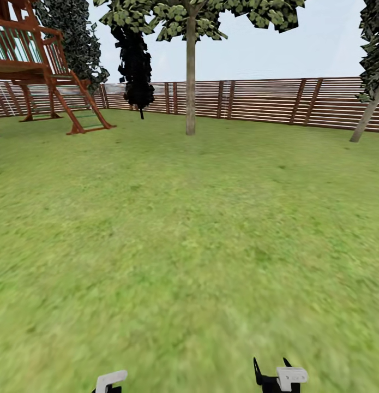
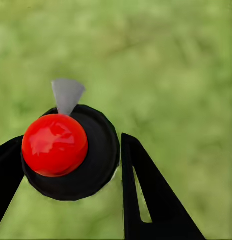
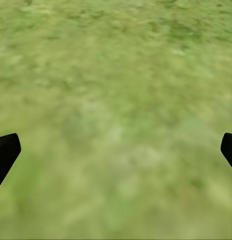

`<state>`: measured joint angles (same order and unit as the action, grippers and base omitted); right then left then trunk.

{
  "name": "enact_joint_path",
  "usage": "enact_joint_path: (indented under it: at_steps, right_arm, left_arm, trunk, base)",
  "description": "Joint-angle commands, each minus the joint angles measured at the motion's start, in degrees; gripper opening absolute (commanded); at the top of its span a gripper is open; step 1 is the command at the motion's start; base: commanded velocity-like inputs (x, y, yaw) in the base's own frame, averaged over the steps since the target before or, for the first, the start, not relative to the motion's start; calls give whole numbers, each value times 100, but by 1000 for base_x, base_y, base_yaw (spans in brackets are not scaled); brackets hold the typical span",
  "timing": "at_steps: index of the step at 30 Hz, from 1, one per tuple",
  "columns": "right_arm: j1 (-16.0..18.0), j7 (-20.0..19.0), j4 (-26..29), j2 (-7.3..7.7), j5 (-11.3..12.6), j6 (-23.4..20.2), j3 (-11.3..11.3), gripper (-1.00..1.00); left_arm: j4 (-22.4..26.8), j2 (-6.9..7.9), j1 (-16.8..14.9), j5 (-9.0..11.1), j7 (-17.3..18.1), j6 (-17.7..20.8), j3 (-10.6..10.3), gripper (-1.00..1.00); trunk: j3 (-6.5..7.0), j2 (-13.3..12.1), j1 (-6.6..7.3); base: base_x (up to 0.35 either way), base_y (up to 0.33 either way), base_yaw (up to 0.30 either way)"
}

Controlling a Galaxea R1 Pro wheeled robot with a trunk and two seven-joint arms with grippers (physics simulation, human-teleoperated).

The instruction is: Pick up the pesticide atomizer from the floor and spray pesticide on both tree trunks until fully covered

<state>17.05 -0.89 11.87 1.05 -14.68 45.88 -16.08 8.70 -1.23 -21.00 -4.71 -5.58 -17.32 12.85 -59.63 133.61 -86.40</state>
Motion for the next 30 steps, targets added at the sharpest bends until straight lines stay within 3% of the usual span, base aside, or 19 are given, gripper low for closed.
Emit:
enact_joint_path:
  at_steps: [1,30]
  right_arm:
    - [0,1,0,0,0,0,0,100]
    - [0,0,-1,0,-1,0,0,100]
  left_arm:
    - [0,0,0,-2,-4,0,-1,-100]
    - [0,0,0,-4,-4,0,-2,-100]
  trunk:
    - [0,0,0]
    - [0,0,0]
  base:
    - [338,0,0]
    - [338,0,0]
